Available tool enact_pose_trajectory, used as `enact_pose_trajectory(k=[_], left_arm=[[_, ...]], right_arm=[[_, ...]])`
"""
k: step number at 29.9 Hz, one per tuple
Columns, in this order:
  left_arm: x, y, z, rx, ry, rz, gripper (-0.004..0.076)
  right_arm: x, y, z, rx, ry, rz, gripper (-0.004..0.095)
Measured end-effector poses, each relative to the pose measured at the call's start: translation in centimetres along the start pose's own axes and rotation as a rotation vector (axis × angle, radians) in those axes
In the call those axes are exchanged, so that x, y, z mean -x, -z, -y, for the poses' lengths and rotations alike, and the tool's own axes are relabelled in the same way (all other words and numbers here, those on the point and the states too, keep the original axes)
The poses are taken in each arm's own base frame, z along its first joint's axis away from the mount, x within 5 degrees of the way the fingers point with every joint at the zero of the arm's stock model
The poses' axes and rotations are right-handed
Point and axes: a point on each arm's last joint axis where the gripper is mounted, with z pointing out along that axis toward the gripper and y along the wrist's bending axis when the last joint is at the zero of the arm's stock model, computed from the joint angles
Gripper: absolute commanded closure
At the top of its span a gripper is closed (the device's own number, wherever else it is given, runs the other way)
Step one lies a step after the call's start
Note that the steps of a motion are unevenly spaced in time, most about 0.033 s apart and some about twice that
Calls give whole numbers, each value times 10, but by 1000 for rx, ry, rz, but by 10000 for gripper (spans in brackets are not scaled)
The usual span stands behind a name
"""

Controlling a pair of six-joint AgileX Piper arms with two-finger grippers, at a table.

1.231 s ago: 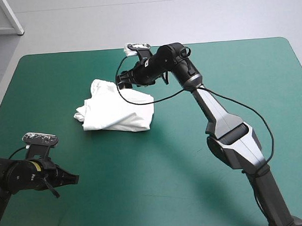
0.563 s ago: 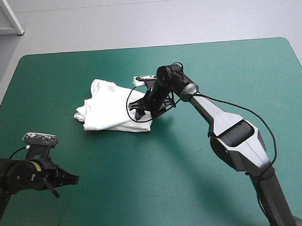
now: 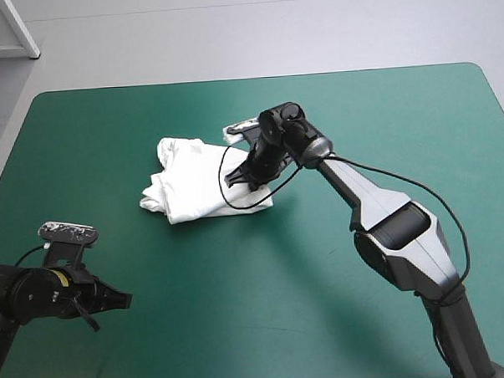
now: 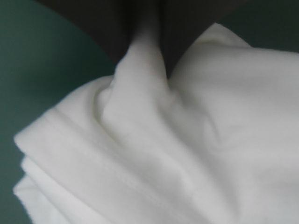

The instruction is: Fold the cloth

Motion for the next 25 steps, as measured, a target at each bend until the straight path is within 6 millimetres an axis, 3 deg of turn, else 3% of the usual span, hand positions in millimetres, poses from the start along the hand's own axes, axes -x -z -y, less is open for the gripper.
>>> enact_pose_trajectory(k=[4, 9, 14, 17, 21, 25], left_arm=[[0, 0, 0, 0, 0, 0, 734], [0, 0, 0, 0, 0, 0, 734], [0, 0, 0, 0, 0, 0, 734], [0, 0, 0, 0, 0, 0, 734], [0, 0, 0, -1, 0, 0, 734], [0, 0, 0, -1, 0, 0, 734]], right_arm=[[2, 34, 38, -69, -64, 52, 926], [-14, 64, 113, -169, -219, 61, 926], [-62, 80, 203, -272, -420, -17, 926], [-95, 93, 243, -301, -535, -50, 926], [-136, 119, 285, -340, -673, -56, 926], [-170, 141, 314, -375, -780, -47, 926]])
